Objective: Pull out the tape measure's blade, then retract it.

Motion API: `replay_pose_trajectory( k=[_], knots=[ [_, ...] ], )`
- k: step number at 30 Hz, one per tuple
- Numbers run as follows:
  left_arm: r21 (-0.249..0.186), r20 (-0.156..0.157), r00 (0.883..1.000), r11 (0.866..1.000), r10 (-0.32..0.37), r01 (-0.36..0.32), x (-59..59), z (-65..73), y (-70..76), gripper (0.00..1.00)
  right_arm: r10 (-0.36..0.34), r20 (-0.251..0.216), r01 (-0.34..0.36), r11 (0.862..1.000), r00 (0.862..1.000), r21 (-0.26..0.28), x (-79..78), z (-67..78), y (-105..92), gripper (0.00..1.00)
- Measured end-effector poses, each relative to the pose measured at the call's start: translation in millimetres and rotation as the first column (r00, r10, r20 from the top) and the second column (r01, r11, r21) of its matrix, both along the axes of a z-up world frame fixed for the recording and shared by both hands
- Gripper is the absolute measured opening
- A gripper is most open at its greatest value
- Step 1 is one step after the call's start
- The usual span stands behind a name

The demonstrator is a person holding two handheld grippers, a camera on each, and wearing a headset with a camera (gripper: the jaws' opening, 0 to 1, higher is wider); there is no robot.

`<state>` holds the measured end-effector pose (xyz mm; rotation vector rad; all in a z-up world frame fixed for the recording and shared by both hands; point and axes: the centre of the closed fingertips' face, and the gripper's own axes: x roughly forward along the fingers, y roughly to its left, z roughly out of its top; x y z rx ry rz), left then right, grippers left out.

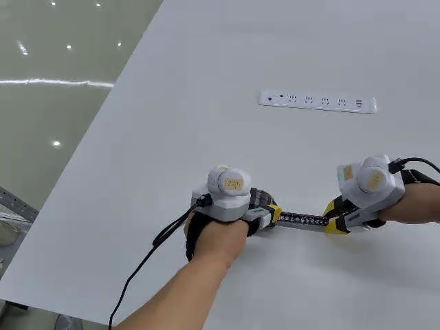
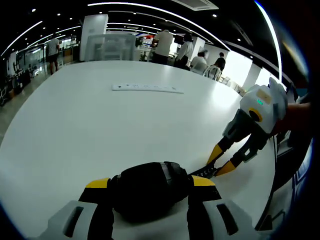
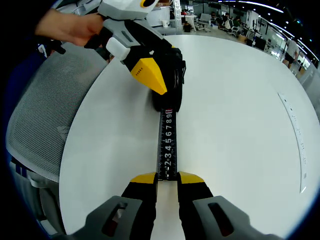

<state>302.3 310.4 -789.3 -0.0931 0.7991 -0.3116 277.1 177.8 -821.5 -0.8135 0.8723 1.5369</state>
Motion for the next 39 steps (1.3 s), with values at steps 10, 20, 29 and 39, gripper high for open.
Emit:
replay_pose_trajectory(
  k=[10, 20, 29, 39],
  knots=[
    [-0.011, -0.008, 1.000, 1.000, 0.005, -0.005, -1.2, -1.6, 0.4, 0.56, 0.001, -0.002, -0.001, 1.000, 1.000, 0.004, 3.2, -3.6, 6.0, 0.11],
    [-0.014, -0.006, 1.000, 1.000, 0.001, -0.001, -0.7, -1.1, 0.1, 0.56, -0.005, -0.015, 0.005, 1.000, 1.000, 0.014, 2.2, -4.2, 16.1, 0.11],
    [-0.016, -0.006, 1.000, 1.000, 0.001, -0.001, 0.0, -0.5, 0.1, 0.56, -0.002, -0.017, 0.002, 1.000, 1.000, 0.018, 1.8, -4.4, 23.7, 0.11],
    [-0.018, -0.005, 1.000, 1.000, -0.003, 0.003, 0.2, -0.5, 0.2, 0.56, -0.002, -0.021, 0.002, 1.000, 1.000, 0.024, 0.5, -3.8, 29.9, 0.11]
  ],
)
